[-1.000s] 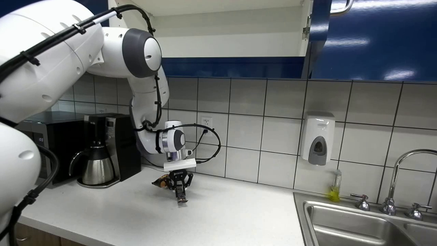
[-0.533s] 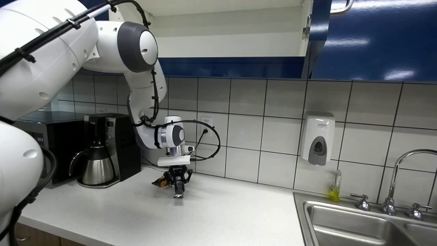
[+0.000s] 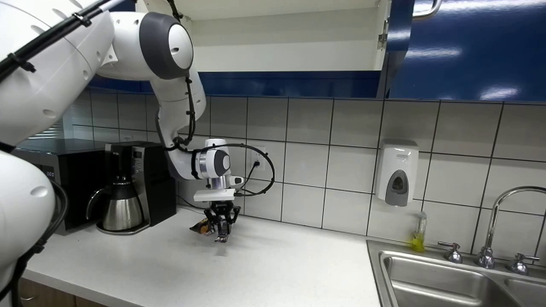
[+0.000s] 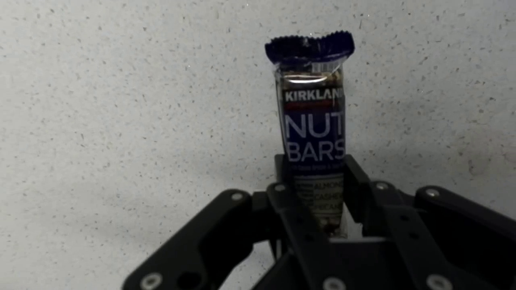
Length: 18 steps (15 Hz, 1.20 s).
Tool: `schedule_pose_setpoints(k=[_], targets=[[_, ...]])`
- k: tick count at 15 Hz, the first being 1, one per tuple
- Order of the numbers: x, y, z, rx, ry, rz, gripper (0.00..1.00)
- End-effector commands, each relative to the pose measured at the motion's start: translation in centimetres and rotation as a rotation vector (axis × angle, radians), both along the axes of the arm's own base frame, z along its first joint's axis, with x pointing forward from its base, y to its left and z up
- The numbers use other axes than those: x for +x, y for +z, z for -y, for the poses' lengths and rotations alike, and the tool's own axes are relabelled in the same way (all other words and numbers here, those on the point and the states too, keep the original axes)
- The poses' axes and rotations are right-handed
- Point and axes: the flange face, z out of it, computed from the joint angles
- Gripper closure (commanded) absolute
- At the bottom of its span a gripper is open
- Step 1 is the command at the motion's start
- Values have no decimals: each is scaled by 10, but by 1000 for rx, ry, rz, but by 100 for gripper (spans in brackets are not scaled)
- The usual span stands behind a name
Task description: Put the chocolate bar inside the cabinet
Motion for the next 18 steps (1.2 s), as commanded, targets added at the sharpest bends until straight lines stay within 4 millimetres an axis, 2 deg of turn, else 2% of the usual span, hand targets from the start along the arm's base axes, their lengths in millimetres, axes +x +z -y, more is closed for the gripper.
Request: schedule_pose_setpoints(k=[1, 6, 18], targets=[[-16, 23, 5, -7, -45, -10, 91], [-37, 36, 9, 0, -61, -12, 91], [-122, 62, 26, -2, -76, -40, 91]])
